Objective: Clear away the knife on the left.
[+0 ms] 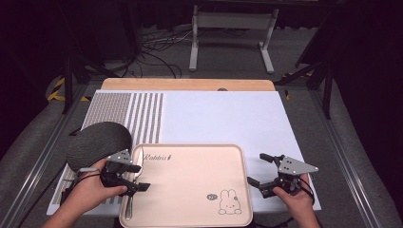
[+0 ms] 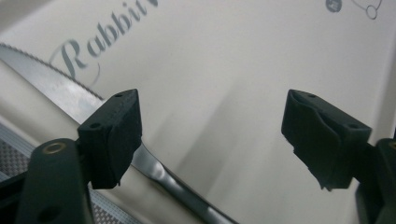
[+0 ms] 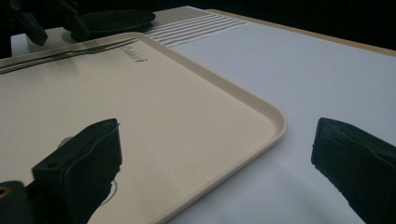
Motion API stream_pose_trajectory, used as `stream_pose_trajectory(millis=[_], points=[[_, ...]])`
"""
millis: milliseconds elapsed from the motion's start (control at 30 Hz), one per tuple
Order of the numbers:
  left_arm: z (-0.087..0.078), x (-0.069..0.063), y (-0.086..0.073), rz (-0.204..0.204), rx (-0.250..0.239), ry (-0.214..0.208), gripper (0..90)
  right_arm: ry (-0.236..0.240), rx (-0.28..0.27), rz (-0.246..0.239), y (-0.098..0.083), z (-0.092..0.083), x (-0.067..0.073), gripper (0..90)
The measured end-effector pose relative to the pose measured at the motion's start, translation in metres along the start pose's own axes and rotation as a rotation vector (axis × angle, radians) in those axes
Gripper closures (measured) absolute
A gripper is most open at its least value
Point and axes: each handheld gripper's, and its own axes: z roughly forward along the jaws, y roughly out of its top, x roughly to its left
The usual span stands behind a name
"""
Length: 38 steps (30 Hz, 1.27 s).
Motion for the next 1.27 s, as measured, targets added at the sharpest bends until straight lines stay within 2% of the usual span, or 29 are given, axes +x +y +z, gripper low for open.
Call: stream_pose_trajectory(millis=[167, 200, 333, 600, 733, 833, 933, 1033, 1100, 1267], points=[[-0.018, -0.001, -0.002, 0.083, -0.116, 0.040, 17.7, -0.002, -0.001, 0.000, 0.000, -0.001, 0.001, 2.5], [-0.018, -0.001, -0.002, 0.083, -0.116, 0.040, 17.7, -0.002, -0.001, 0.000, 0.000, -0.001, 0.001, 2.5], [-0.032, 0.002, -0.011, 0.122, -0.233, 0.056, 17.5, -0.006, -0.006, 0.001, -0.001, -0.002, 0.001, 2.5], [-0.048, 0.007, -0.035, 0.156, -0.406, 0.051, 16.1, -0.013, -0.023, 0.008, 0.000, -0.004, 0.001, 2.5], [-0.054, 0.010, -0.047, 0.165, -0.456, 0.058, 15.5, -0.013, -0.036, 0.013, 0.000, -0.005, 0.001, 2.4], [-0.057, 0.012, -0.061, 0.161, -0.514, 0.065, 15.2, -0.015, -0.044, 0.015, 0.001, -0.007, 0.001, 2.4], [-0.055, 0.015, -0.074, 0.167, -0.529, 0.082, 14.8, -0.016, -0.061, 0.021, 0.001, -0.008, 0.000, 2.4], [-0.052, 0.018, -0.083, 0.151, -0.533, 0.074, 13.6, -0.016, -0.067, 0.024, 0.001, -0.009, 0.000, 2.3], [-0.048, 0.021, -0.090, 0.137, -0.522, 0.086, 13.6, -0.017, -0.071, 0.024, 0.001, -0.010, -0.001, 2.3], [-0.044, 0.023, -0.091, 0.123, -0.516, 0.089, 13.2, -0.023, -0.079, 0.025, 0.001, -0.010, -0.001, 2.3]])
